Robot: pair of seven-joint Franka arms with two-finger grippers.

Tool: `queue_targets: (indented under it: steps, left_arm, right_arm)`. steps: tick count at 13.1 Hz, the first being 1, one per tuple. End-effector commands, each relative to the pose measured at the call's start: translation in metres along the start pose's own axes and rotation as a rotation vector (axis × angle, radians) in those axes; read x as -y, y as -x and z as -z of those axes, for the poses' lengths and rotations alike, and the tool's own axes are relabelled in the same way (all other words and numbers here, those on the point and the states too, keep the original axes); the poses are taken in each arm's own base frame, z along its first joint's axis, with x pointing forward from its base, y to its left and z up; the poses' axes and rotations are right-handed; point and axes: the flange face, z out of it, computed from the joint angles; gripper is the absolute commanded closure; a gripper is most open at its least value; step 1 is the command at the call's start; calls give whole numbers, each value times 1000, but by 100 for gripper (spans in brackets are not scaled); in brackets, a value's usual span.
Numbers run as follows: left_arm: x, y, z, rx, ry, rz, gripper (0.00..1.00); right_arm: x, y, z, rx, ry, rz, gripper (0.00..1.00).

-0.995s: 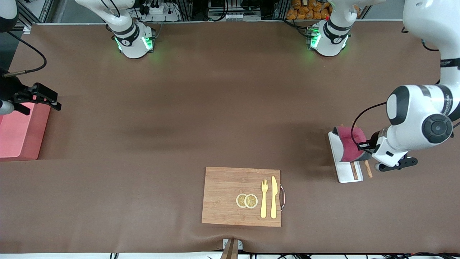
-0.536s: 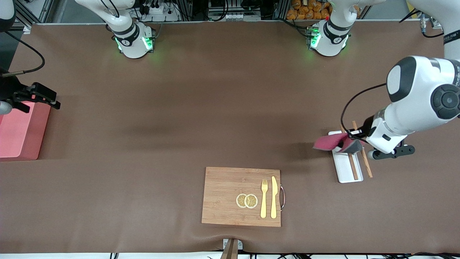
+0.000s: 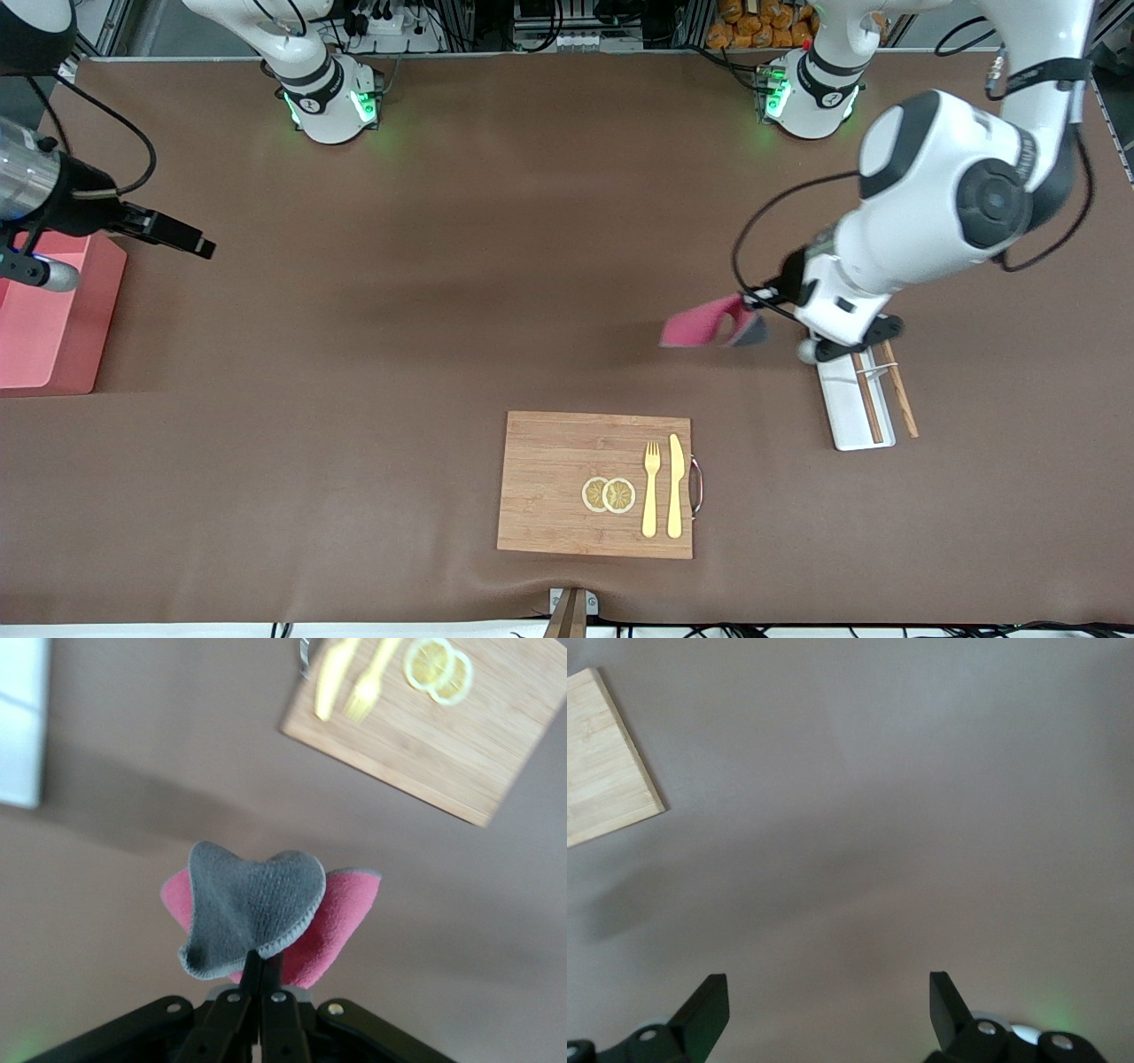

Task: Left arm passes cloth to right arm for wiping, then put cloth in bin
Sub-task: 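Lift the cloth off the holder with the left gripper, then carry the cloth toward the right gripper while the right gripper grasps it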

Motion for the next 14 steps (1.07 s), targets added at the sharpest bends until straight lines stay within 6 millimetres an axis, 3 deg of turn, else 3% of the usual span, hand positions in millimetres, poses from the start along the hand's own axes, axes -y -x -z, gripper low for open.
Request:
queue_targets:
  steps: [1,3,6,7,9,13,14]
  left_arm:
    - [-53,34,-6,18,42,73,100]
    - [-91,73,-20,6,72,74,100]
    - [-141,111,-44,46,213,186,100]
    - [-153,112,-48,44,258,238,100]
    - [-186,134,-62,62,338,305,100]
    - [-217,137,-86,85,502,502,100]
    - [-226,142,-89,101,539,551,100]
  right_arm:
    - [24,-4,-28,89,-20,-174,0]
    - [47,-10,-57,177,-45,-326,0]
    - [65,-36,-105,314,-130,-430,0]
    - [73,-47,-129,385,-166,-500,0]
    - [91,-54,-160,478,-205,-591,0]
    - [129,-43,-204,579,-174,-716,0]
    - [135,-40,-204,610,-176,-762,0]
